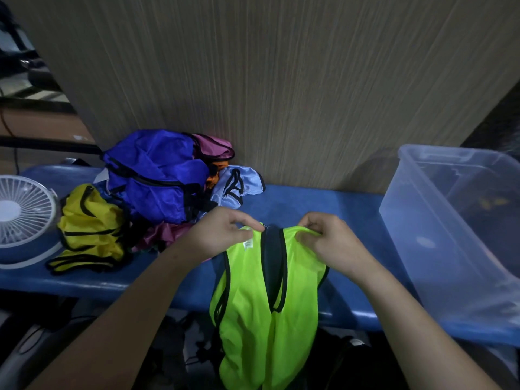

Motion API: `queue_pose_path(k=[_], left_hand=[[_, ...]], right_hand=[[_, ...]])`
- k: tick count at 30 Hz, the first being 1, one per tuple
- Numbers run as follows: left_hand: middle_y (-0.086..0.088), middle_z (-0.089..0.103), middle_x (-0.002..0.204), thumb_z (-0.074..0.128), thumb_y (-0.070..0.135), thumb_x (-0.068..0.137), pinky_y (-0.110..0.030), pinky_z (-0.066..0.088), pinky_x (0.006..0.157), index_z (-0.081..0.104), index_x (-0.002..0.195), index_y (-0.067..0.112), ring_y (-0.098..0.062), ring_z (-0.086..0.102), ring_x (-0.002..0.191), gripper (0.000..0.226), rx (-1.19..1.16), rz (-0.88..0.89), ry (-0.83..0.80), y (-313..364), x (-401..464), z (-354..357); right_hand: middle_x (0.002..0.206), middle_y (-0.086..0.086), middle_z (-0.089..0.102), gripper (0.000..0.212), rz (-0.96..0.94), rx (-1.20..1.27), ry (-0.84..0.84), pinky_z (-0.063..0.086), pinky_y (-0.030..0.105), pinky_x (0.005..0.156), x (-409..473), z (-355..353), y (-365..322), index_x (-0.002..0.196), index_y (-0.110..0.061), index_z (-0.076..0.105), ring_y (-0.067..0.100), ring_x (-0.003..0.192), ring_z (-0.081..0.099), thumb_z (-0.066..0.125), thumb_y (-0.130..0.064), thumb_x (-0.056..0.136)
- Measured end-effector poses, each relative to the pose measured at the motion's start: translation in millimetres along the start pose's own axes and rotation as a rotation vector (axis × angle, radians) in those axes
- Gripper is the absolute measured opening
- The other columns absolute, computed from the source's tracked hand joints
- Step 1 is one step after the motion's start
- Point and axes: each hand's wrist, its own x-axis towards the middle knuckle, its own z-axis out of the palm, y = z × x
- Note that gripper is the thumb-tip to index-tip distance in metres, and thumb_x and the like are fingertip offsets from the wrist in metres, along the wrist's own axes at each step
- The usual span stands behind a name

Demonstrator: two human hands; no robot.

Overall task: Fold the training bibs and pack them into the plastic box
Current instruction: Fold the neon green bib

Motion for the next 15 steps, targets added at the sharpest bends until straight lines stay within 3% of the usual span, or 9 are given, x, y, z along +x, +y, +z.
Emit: queue_pose_path(k=[2, 3, 4, 5, 7, 9, 12, 15], left_hand=[[0.019, 0.074, 0.083, 0.066, 0.0, 0.092, -0.024, 0.053, 0.083, 0.078, 0.103, 0.019, -0.006, 0.067, 0.074, 0.025, 0.032, -0.003, -0.022, 0.5, -0.5, -0.5], [0.022, 0.068, 0.065, 0.065, 0.0, 0.092, -0.02, 0.047, 0.067, 0.077, 0.105, 0.019, -0.004, 0.055, 0.056, 0.025, 0.05, -0.01, -0.032, 2.3, -0.9, 0.2], [0.022, 0.064, 0.059, 0.066, 0.001, 0.092, -0.019, 0.041, 0.061, 0.077, 0.106, 0.019, -0.003, 0.048, 0.051, 0.026, 0.051, -0.02, -0.032, 4.0, -1.0, 0.5], [0.021, 0.067, 0.066, 0.067, 0.002, 0.091, -0.018, 0.044, 0.066, 0.077, 0.108, 0.019, -0.001, 0.055, 0.057, 0.026, 0.031, -0.024, -0.031, 4.7, -0.6, 0.7], [0.014, 0.075, 0.104, 0.068, 0.002, 0.09, -0.016, 0.048, 0.094, 0.076, 0.112, 0.018, 0.004, 0.068, 0.097, 0.028, -0.034, -0.029, -0.028, 6.8, -1.3, 0.8], [0.008, 0.073, 0.117, 0.067, 0.0, 0.09, -0.014, 0.046, 0.099, 0.074, 0.116, 0.015, 0.003, 0.064, 0.112, 0.03, -0.085, -0.03, -0.042, 7.6, -2.6, 2.5], [0.0, 0.076, 0.105, 0.066, -0.004, 0.089, -0.019, 0.051, 0.09, 0.072, 0.109, 0.014, -0.007, 0.07, 0.098, 0.027, -0.157, -0.044, -0.034, 7.7, -2.5, 6.3], [-0.002, 0.071, 0.083, 0.065, -0.005, 0.088, -0.021, 0.049, 0.079, 0.064, 0.086, 0.013, -0.01, 0.067, 0.081, 0.018, -0.109, -0.004, -0.006, 8.4, -2.8, 8.6]], right_hand=[[0.07, 0.002, 0.067, 0.012, 0.036, -0.013, 0.015, 0.044, 0.03, 0.057, -0.5, 0.0, -1.0, 0.077, -0.025, 0.065, 0.012, 0.062, 0.056, 0.067, -0.021, 0.088], [0.065, 0.0, 0.065, 0.012, 0.064, -0.007, 0.022, 0.041, 0.027, 0.052, -0.5, -0.3, -1.4, 0.077, -0.025, 0.065, 0.01, 0.057, 0.053, 0.066, -0.022, 0.088], [0.059, -0.003, 0.061, 0.012, 0.097, 0.006, 0.027, 0.037, 0.023, 0.049, -0.7, -0.7, -1.8, 0.077, -0.023, 0.066, 0.008, 0.051, 0.049, 0.065, -0.022, 0.089], [0.052, -0.006, 0.056, 0.012, 0.128, 0.023, 0.035, 0.034, 0.022, 0.046, -1.1, -1.0, -2.6, 0.078, -0.022, 0.066, 0.007, 0.046, 0.045, 0.064, -0.022, 0.09], [0.044, -0.01, 0.049, 0.014, 0.173, 0.063, 0.056, 0.033, 0.022, 0.044, -2.9, -0.9, -5.1, 0.079, -0.019, 0.067, 0.007, 0.041, 0.04, 0.061, -0.021, 0.092], [0.047, -0.007, 0.052, 0.014, 0.213, 0.17, 0.048, 0.038, 0.024, 0.043, -6.3, 1.1, -10.4, 0.083, -0.016, 0.067, 0.015, 0.043, 0.049, 0.059, -0.017, 0.094], [0.062, 0.009, 0.059, 0.011, 0.266, 0.376, 0.0, 0.049, 0.036, 0.044, -11.2, 7.0, -20.1, 0.094, -0.013, 0.067, 0.035, 0.052, 0.057, 0.056, -0.013, 0.097], [0.071, 0.012, 0.058, 0.016, 0.271, 0.429, -0.039, 0.052, 0.039, 0.045, -14.1, 11.8, -24.3, 0.104, -0.018, 0.067, 0.037, 0.053, 0.057, 0.056, -0.011, 0.096]])
